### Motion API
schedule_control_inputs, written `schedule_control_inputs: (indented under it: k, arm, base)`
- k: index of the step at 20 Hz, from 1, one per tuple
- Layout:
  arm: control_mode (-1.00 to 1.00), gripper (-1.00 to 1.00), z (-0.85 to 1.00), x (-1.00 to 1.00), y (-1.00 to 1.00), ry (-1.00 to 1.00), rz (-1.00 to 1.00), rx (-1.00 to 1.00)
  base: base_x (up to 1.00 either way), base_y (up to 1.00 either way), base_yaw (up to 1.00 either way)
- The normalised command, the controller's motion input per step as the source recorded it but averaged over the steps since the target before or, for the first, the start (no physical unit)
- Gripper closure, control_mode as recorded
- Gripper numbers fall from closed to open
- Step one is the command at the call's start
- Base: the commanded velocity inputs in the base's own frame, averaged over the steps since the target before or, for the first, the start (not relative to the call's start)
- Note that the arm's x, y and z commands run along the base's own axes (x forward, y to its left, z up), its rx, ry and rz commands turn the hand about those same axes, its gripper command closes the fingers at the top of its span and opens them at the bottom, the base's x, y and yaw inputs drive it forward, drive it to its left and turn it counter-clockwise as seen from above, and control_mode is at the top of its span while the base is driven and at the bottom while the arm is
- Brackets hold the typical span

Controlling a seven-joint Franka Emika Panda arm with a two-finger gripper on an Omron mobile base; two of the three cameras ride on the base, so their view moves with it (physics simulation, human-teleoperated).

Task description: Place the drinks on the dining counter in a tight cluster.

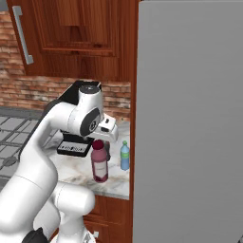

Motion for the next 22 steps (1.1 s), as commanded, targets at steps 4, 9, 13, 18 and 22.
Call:
schedule_control_inputs:
  k: [4, 9, 13, 18, 22]
  arm:
    - [-1.00, -1.00, -0.08, 0.18, 0.00, 0.01, 0.00, -0.04]
    - [-1.00, -1.00, 0.00, 0.32, 0.00, 0.01, 0.00, -0.03]
    - [-1.00, -1.00, -0.05, 0.00, 0.00, 0.00, 0.00, 0.00]
    - [-1.00, -1.00, -0.09, -0.06, 0.00, 0.00, 0.00, 0.00]
    - [-1.00, -1.00, -0.14, -0.06, 0.00, 0.00, 0.00, 0.00]
  base:
    - [0.00, 0.00, 0.00]
    - [0.00, 0.00, 0.00]
    - [0.00, 0.00, 0.00]
    - [0.00, 0.00, 0.00]
    - [0.00, 0.00, 0.00]
